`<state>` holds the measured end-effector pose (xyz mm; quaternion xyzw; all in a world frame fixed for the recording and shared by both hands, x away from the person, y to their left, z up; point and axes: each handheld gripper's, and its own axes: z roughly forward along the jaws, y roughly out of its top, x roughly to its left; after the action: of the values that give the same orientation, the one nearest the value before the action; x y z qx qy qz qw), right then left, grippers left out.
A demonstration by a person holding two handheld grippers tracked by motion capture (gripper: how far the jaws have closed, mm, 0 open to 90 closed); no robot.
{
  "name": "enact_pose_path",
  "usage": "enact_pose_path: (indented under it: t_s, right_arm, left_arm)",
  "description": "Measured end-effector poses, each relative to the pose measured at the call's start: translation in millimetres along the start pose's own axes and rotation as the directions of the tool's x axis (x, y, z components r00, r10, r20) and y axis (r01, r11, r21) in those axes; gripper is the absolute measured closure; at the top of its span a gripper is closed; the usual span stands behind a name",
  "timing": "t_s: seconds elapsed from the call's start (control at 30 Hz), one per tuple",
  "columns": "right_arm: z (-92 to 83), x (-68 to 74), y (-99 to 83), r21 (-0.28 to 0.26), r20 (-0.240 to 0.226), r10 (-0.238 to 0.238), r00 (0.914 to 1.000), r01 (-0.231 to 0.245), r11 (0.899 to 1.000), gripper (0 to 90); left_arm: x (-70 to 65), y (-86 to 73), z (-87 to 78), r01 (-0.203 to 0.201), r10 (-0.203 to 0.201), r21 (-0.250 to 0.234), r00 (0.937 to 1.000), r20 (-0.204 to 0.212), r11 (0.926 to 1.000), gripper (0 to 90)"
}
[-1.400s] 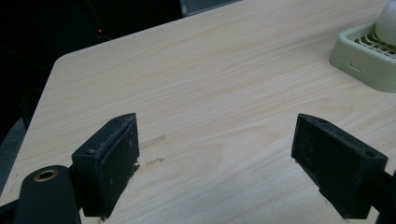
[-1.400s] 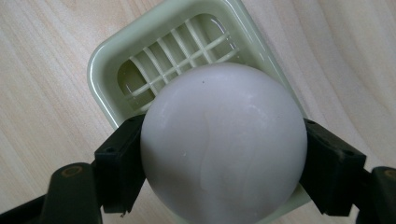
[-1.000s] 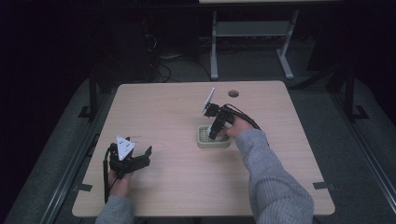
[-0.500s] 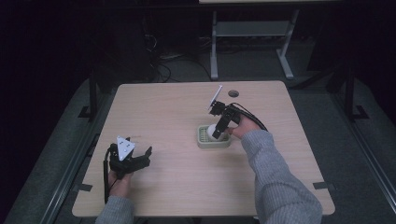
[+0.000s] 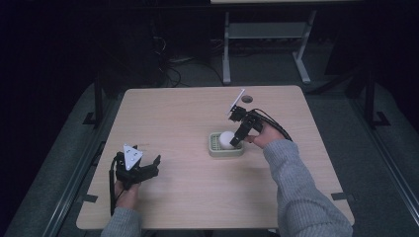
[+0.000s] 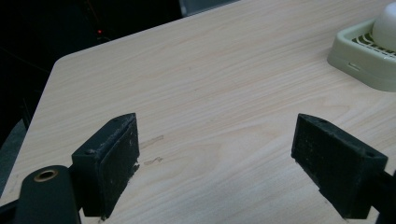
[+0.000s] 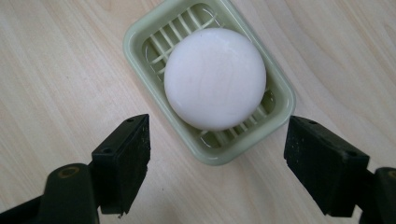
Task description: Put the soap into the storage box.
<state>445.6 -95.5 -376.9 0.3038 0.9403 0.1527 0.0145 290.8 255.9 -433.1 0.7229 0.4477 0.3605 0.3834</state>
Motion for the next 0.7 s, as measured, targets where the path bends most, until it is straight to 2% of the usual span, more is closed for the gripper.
enact_pose_path:
  t_s: [0.7]
  right_arm:
    - [-15.6, 1.7, -28.1, -0.042, -0.009, 0.027, 0.9996, -0.027, 0.999, 22.1]
  left_arm:
    - [-0.6, 0.1, -0.5, -0.006, 0.006, 0.006, 1.0, 0.001, 1.0, 14.8]
